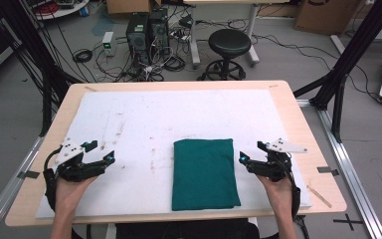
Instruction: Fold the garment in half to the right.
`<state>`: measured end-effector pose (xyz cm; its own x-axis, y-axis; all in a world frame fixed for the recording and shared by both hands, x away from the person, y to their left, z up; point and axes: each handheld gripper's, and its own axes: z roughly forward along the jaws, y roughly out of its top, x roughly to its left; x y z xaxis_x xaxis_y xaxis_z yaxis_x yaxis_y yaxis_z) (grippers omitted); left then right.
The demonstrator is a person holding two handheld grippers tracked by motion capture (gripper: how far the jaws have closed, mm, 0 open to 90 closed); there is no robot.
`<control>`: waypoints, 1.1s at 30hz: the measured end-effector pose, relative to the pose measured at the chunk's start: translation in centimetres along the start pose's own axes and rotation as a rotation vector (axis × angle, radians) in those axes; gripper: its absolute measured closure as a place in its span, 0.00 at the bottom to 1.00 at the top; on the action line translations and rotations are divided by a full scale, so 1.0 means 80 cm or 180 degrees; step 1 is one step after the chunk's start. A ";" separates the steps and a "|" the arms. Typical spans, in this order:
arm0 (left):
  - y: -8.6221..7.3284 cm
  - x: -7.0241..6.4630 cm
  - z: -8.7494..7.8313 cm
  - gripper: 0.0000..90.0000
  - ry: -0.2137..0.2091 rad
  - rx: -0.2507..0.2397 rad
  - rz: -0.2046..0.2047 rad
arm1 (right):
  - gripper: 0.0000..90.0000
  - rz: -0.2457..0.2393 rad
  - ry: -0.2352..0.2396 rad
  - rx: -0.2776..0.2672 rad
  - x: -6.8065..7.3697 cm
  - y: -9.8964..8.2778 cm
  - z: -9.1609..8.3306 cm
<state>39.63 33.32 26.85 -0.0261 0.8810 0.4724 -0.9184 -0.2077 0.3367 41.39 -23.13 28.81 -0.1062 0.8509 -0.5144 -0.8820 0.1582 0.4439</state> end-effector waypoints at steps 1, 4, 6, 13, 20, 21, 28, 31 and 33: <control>-0.004 0.005 -0.002 0.28 0.0038 0.0018 -0.0020 | 0.23 0.0001 -0.0010 -0.0024 -0.003 0.001 -0.001; -0.011 0.015 -0.009 0.28 0.0122 0.0030 -0.0057 | 0.23 0.0021 -0.0065 -0.0100 -0.010 0.000 -0.006; -0.014 0.020 -0.013 0.28 0.0161 0.0023 -0.0079 | 0.23 0.0045 -0.0106 -0.0104 -0.014 -0.003 -0.008; -0.019 0.026 -0.021 0.28 0.0234 0.0028 -0.0091 | 0.23 0.0052 -0.0132 -0.0142 -0.023 -0.008 -0.010; -0.020 0.025 -0.019 0.28 0.0224 0.0038 -0.0081 | 0.23 0.0082 -0.0126 -0.0153 -0.025 -0.010 -0.011; -0.020 0.025 -0.019 0.28 0.0216 0.0046 -0.0069 | 0.23 0.0077 -0.0124 -0.0155 -0.025 -0.010 -0.011; -0.021 0.024 -0.019 0.28 0.0210 0.0046 -0.0077 | 0.27 0.0035 -0.0032 -0.0136 -0.022 -0.010 -0.008; -0.021 0.025 -0.019 0.28 0.0215 0.0054 -0.0080 | 0.27 0.0025 -0.0033 -0.0145 -0.021 -0.011 -0.006; -0.021 0.025 -0.019 0.28 0.0217 0.0056 -0.0078 | 0.27 0.0013 -0.0034 -0.0142 -0.020 -0.011 -0.005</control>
<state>40.57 36.08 25.99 -0.0310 0.9126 0.4076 -0.9121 -0.1926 0.3619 42.15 -24.86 28.93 -0.1053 0.8568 -0.5048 -0.9012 0.1324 0.4126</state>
